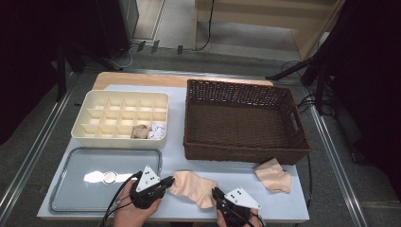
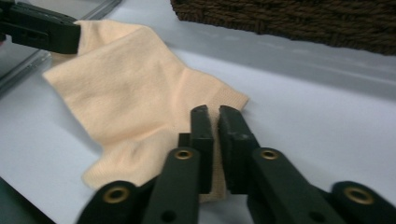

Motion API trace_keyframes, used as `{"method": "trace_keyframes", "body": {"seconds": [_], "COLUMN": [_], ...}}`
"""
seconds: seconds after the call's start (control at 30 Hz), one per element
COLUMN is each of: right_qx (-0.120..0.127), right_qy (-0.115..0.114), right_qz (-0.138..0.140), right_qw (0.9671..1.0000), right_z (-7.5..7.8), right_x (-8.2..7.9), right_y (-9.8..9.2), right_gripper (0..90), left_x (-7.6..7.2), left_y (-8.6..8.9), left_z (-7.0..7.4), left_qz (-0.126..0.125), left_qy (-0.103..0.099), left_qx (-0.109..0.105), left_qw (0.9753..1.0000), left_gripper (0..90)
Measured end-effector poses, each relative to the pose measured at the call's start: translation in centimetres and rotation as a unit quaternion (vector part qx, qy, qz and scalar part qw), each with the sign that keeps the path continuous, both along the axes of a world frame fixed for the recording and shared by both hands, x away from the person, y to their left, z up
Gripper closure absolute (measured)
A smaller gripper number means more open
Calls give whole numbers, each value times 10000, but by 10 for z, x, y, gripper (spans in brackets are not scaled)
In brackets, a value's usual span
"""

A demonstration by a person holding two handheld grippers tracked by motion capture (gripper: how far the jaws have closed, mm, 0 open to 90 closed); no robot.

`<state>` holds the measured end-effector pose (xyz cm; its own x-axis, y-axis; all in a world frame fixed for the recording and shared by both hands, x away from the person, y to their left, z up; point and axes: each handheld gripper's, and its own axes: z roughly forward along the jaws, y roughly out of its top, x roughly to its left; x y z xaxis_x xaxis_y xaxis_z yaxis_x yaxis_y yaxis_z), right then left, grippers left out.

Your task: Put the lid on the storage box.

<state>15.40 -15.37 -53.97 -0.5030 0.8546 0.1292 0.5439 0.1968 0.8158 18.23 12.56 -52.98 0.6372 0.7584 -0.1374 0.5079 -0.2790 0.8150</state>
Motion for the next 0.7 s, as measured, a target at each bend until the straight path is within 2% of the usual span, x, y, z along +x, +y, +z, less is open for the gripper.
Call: {"method": "trace_keyframes", "body": {"seconds": [0.07,0.2,0.3,0.37,0.43,0.47,0.57,0.63,0.7], "right_qx": [-173,-166,-318,-466,-479,-430,-60,33,291], "right_qy": [-41,-187,-400,-563,-712,-736,-715,-620,-458], "right_qz": [-11,-90,-127,-74,-148,-238,-421,-575,-696], "right_qw": [9998,9996,9986,9973,9962,9961,9965,9964,9961], "right_z": [3,11,16,15,12,12,17,18,15], "right_x": [3,14,23,30,34,34,31,28,25], "right_y": [-5,-23,-33,-38,-41,-43,-49,-54,-57], "right_gripper": [881,883,882,868,808,776,719,706,679], "left_x": [0,2,5,7,8,8,11,16,20], "left_y": [-1,-8,-13,-15,-14,-12,-7,-4,-4], "left_z": [1,2,-1,-2,-1,0,3,3,2], "left_qz": [11,-36,-92,-98,-43,-31,120,277,431], "left_qy": [-25,-51,-50,-2,-55,-66,-69,27,173], "left_qx": [-47,-62,-21,-78,-134,-231,-467,-604,-762], "left_qw": [10000,10000,9999,9999,9999,9997,9988,9978,9960], "left_gripper": [896,896,895,884,833,803,730,704,671]}}
